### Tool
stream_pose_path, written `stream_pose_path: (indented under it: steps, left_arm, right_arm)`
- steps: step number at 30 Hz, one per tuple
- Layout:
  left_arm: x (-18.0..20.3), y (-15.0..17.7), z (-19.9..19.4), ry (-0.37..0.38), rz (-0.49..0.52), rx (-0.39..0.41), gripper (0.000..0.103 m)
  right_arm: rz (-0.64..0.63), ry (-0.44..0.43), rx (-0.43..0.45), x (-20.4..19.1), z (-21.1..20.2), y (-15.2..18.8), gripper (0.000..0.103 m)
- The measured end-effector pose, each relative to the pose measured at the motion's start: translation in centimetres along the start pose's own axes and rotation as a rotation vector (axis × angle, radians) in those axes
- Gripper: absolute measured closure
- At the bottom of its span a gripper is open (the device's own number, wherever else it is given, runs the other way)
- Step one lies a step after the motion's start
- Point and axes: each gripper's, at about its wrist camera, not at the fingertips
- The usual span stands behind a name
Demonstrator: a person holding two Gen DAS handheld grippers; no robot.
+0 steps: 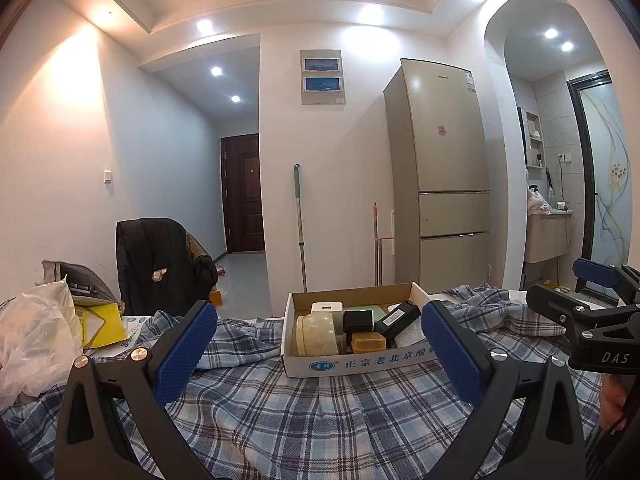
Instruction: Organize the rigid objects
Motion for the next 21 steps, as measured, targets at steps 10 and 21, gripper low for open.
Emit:
stream_pose_path:
  steps: [10, 21]
  left_arm:
    - [-0.13, 0.14, 0.17, -0.004, -0.003, -0.004, 0.0]
    - [-0.12, 0.13, 0.16, -0.003, -0.004, -0.004, 0.0]
  right_arm:
    - [0.0, 0.003, 0.0, -0.02, -0.06, -0.08, 0.0]
    - [0.0, 0.003, 0.0, -0.03, -0.07, -0.05, 0.0]
Point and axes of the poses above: each gripper's, at about its wrist camera, not at the fingertips, and z roughly the way its jaws point, x to its right, y to its underside, and after that the axes turned 7 degrees about -x, right-handed
